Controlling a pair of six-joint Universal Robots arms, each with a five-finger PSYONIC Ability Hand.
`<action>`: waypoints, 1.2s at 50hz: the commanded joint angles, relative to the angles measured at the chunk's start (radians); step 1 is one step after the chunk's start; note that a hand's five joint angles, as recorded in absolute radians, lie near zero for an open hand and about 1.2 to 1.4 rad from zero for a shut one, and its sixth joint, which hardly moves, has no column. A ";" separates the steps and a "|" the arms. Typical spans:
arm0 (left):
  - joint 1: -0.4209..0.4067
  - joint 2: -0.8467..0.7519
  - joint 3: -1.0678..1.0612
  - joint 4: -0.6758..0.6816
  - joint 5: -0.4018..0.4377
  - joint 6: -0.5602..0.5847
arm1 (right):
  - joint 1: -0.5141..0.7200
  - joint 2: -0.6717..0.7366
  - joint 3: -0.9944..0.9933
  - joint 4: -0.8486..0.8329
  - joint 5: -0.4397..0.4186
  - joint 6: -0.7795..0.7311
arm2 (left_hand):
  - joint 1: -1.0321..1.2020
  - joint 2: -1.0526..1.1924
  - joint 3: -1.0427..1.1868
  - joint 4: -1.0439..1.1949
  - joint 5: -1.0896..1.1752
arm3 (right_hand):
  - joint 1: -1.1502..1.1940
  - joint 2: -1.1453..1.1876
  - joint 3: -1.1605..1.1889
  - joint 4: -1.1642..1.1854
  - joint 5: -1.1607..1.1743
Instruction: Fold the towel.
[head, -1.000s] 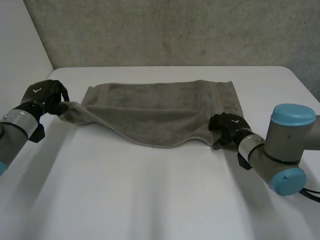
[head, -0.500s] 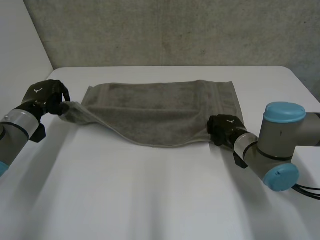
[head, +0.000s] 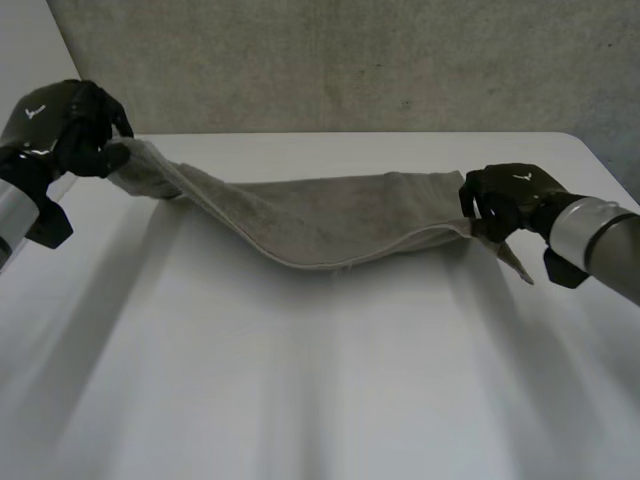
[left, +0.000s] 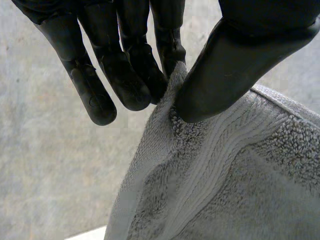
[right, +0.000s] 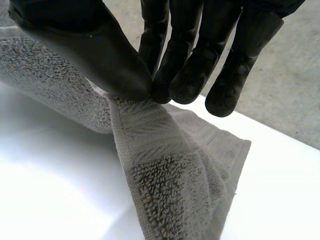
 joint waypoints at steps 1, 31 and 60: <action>0.061 0.219 -0.130 -0.066 0.075 -0.025 | -0.081 -0.152 0.075 0.185 -0.136 -0.081 | 0.167 0.051 0.048 0.035 0.125 | 0.066 0.081 0.065 0.059 0.051; 0.039 -0.485 0.264 -0.132 0.020 -0.016 | 0.012 0.403 -0.607 0.287 -0.085 -0.206 | 0.167 0.051 0.048 0.035 0.125 | 0.066 0.081 0.065 0.059 0.051; -0.013 -0.680 0.512 -0.149 -0.171 -0.028 | 0.051 0.768 -1.049 0.141 -0.033 -0.129 | 0.167 0.051 0.048 0.035 0.125 | 0.066 0.081 0.065 0.059 0.051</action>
